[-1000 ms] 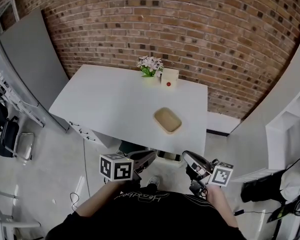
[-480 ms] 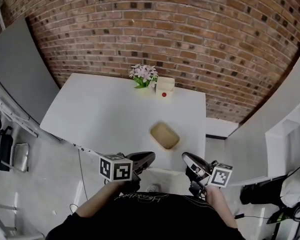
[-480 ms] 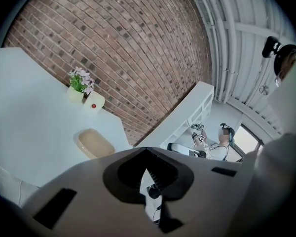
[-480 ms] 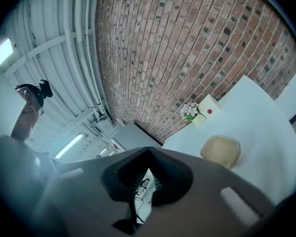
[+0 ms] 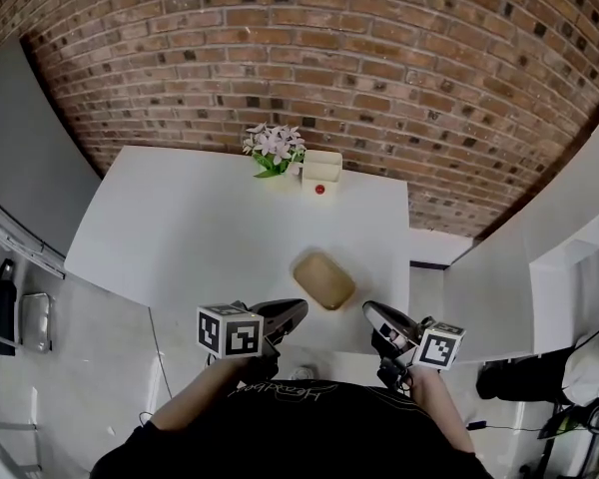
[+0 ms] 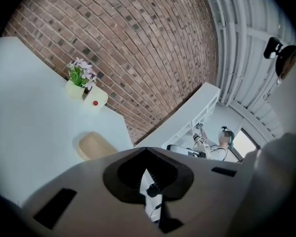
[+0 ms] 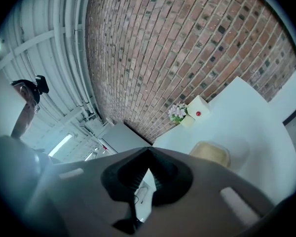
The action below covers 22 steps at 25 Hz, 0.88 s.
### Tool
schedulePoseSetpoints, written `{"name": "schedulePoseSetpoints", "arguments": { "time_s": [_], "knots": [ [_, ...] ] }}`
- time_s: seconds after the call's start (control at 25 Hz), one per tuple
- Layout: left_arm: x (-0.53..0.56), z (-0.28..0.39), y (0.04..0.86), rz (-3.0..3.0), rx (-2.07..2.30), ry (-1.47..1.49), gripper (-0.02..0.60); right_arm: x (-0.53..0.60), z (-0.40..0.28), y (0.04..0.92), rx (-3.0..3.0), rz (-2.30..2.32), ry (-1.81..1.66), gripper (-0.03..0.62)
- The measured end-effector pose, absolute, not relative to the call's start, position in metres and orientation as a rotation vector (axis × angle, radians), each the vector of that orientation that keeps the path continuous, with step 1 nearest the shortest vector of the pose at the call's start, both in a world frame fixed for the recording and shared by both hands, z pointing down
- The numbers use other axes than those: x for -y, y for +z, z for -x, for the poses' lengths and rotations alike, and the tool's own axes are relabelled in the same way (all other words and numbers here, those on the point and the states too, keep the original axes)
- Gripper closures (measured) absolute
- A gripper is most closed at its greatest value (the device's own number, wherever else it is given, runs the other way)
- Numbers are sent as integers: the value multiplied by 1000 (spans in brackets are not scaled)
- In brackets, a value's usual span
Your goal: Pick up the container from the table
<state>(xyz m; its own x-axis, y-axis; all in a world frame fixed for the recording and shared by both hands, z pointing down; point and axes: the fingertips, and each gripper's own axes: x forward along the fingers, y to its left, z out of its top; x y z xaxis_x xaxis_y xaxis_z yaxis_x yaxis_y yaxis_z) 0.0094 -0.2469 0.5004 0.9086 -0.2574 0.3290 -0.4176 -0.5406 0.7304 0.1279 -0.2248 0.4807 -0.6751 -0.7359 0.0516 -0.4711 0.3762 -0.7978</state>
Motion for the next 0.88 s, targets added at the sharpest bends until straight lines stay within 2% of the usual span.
{"name": "schedulePoseSetpoints", "arguments": {
  "time_s": [0.68, 0.88],
  "knots": [
    [306, -16, 522, -2129, 465, 252, 578, 278, -140, 527, -2334, 1195, -1306, 585],
    [315, -13, 530, -2119, 470, 266, 578, 285, -144, 550, -2345, 1225, -1367, 517]
  ]
}}
